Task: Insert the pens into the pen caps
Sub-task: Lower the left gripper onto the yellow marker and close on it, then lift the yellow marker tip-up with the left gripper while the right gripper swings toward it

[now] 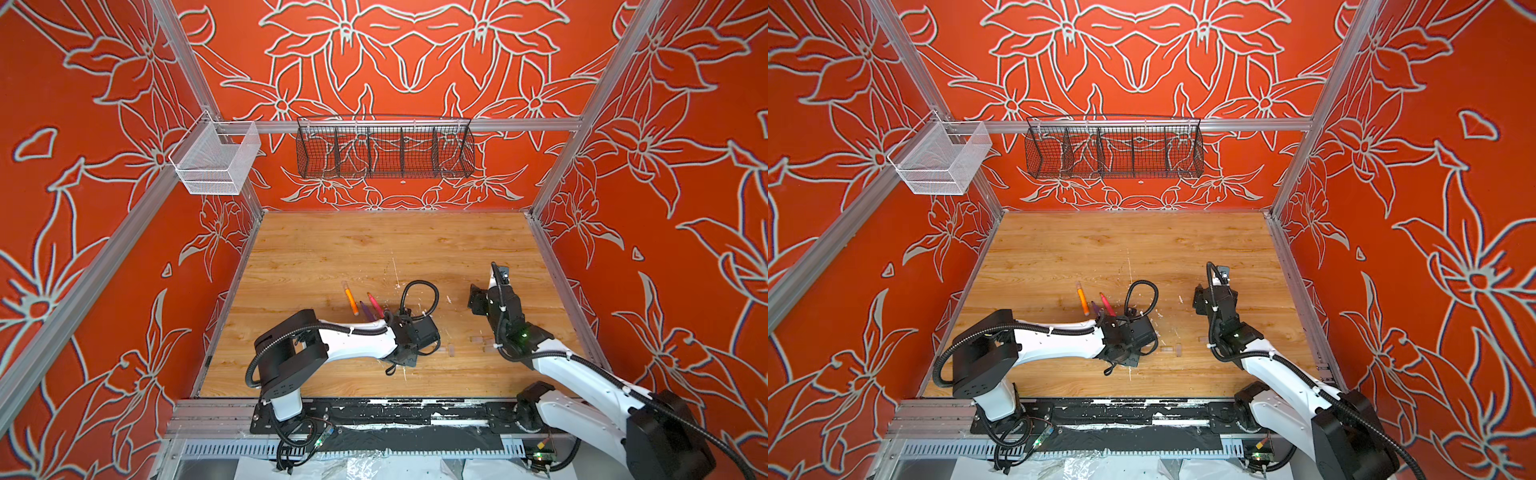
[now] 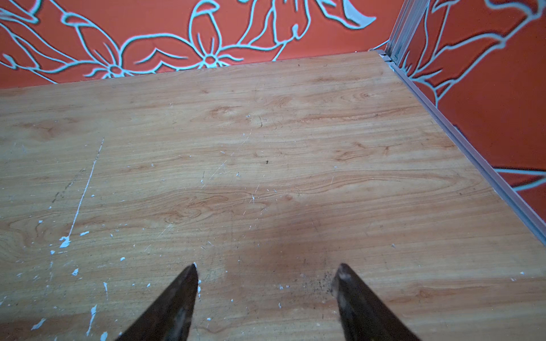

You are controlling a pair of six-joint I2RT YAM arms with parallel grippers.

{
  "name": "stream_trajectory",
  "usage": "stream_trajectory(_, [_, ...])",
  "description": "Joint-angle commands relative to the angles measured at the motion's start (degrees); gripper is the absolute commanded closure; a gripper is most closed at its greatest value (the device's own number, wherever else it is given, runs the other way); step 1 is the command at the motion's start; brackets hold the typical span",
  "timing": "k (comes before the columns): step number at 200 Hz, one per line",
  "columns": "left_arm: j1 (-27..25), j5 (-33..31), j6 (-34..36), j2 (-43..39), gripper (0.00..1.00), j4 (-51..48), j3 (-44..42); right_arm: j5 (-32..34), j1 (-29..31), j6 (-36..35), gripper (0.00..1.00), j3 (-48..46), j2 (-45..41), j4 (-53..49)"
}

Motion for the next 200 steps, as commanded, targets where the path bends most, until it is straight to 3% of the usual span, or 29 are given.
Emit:
stream_trajectory(1, [0.1, -2.2, -0.6, 0.8, 1.00, -3.9, -0.5, -0.4, -0.2, -0.6, 0.25, -1.0, -0.6, 0.7])
stream_trajectory(38, [1.0, -2.7, 3.0, -4.4, 1.00, -4.9, 2.9, -0.2, -0.2, -0.5, 0.25, -1.1, -0.8, 0.7])
stream_trajectory(71, [2.7, -2.6, 10.9, -9.2, 1.00, -4.7, 10.1, 0.2, -0.2, -0.3, 0.25, -1.2, -1.1, 0.7])
stream_trajectory(107, [7.5, 2.0, 21.9, -10.9, 1.00, 0.6, 17.9, 0.7, -0.2, 0.0, 0.25, -0.7, -0.2, 0.6])
stream_trajectory(124, [10.9, 0.7, 25.2, -10.2, 1.00, 1.5, 20.0, 0.5, -0.2, -0.1, 0.26, -0.6, 0.1, 0.5])
stream_trajectory(146, [14.2, -2.9, 26.2, -12.7, 1.00, 10.5, 12.3, -1.5, -0.2, -0.3, 0.24, -0.5, -0.6, 0.2])
stream_trajectory(171, [14.2, -0.8, 29.4, -16.5, 1.00, 22.6, 0.7, -10.4, 0.2, 3.5, 0.24, 2.9, -3.2, -8.5])
stream_trajectory(200, [14.0, 4.9, 31.4, -16.8, 1.00, 26.3, -0.9, -19.5, 2.8, 10.6, 0.25, 0.6, -11.8, -5.7])
